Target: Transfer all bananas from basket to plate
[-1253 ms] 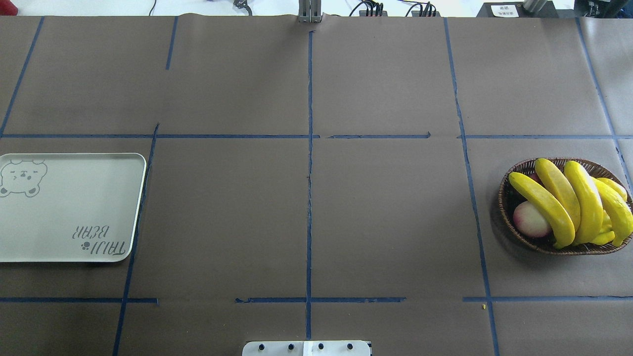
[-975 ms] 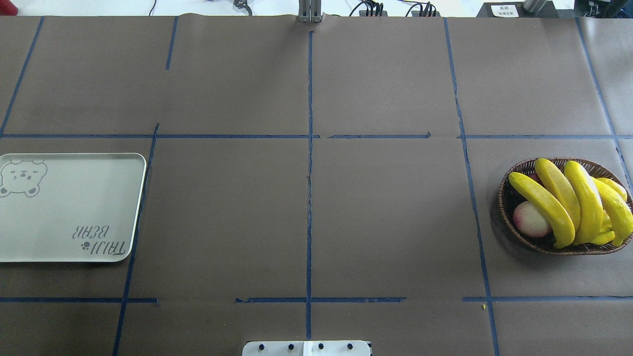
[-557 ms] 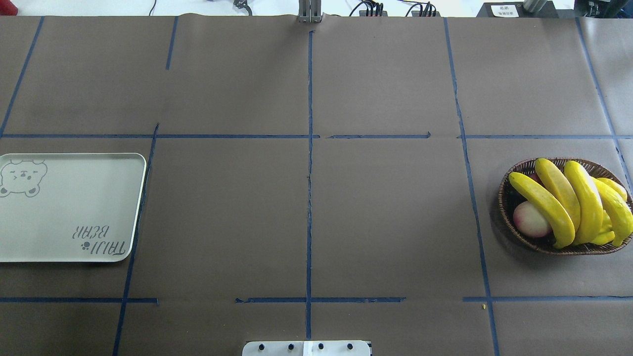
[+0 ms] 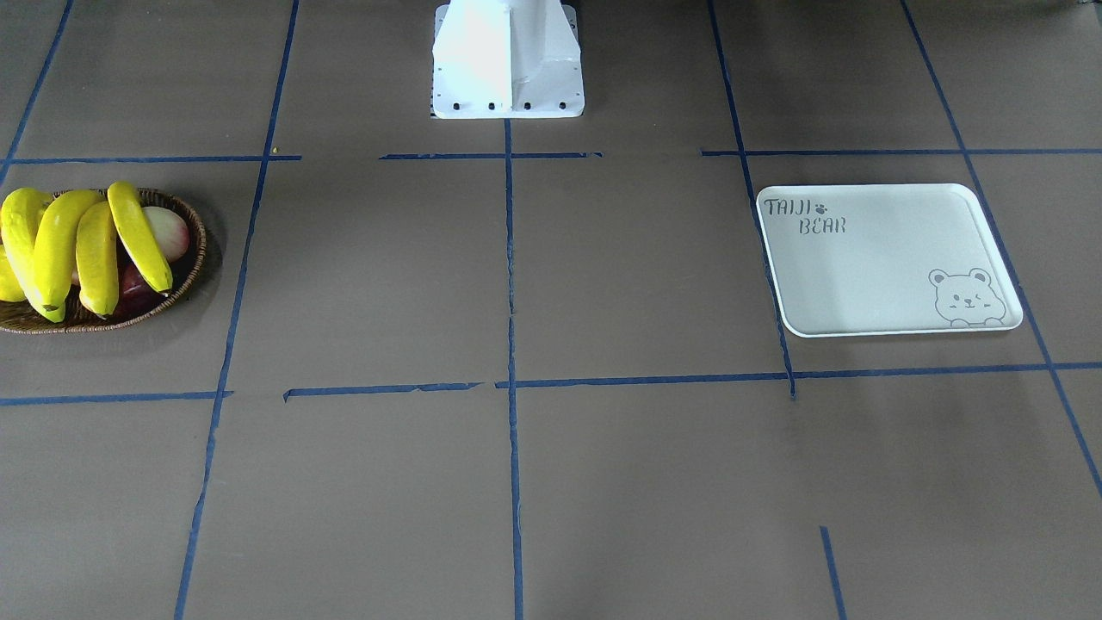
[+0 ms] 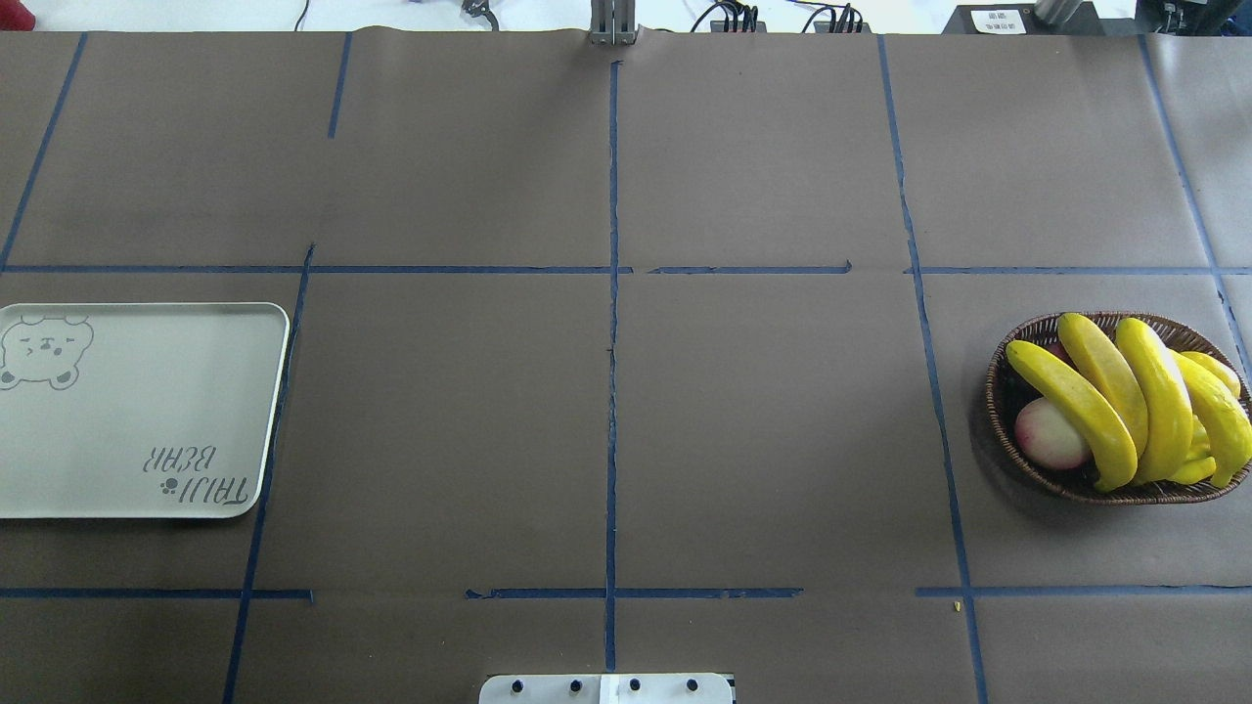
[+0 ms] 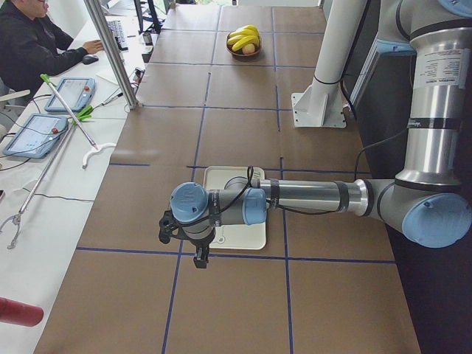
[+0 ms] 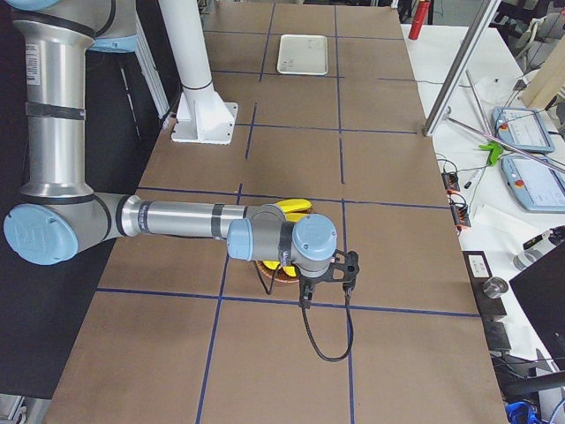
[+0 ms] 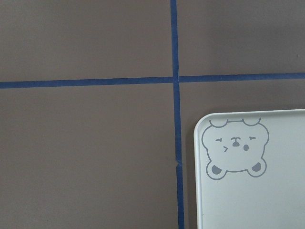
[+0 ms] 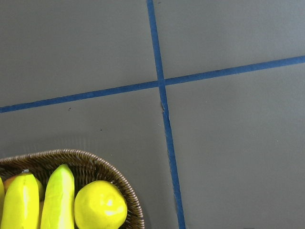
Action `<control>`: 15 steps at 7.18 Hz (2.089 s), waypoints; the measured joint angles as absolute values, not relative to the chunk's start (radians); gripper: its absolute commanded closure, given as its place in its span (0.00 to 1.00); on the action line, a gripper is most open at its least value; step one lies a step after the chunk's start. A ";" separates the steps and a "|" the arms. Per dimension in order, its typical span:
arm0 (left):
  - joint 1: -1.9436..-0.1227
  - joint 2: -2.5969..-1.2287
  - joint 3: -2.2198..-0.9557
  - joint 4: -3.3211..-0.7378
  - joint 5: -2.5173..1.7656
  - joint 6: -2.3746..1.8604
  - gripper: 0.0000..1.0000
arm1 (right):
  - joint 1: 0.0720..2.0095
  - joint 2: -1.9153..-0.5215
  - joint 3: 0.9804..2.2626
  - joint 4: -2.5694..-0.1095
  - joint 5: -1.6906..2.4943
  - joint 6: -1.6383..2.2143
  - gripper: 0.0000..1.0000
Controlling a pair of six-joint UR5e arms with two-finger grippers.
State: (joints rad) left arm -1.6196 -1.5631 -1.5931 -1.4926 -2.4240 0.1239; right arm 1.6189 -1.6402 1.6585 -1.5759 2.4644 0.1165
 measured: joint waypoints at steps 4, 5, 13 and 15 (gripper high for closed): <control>-1.620 -1.563 -1.601 -1.493 -2.425 0.122 0.00 | 1.601 -1.605 1.737 -1.523 2.470 0.124 0.00; -1.621 -1.562 -1.603 -1.495 -2.425 0.123 0.00 | 1.581 -1.611 1.762 -1.519 2.481 0.124 0.00; -1.623 -1.541 -1.608 -1.507 -2.433 0.124 0.00 | 0.982 -1.725 2.157 -1.426 2.256 0.553 0.01; -1.623 -1.540 -1.608 -1.508 -2.434 0.124 0.00 | 0.906 -1.775 2.091 -1.277 2.204 0.546 0.02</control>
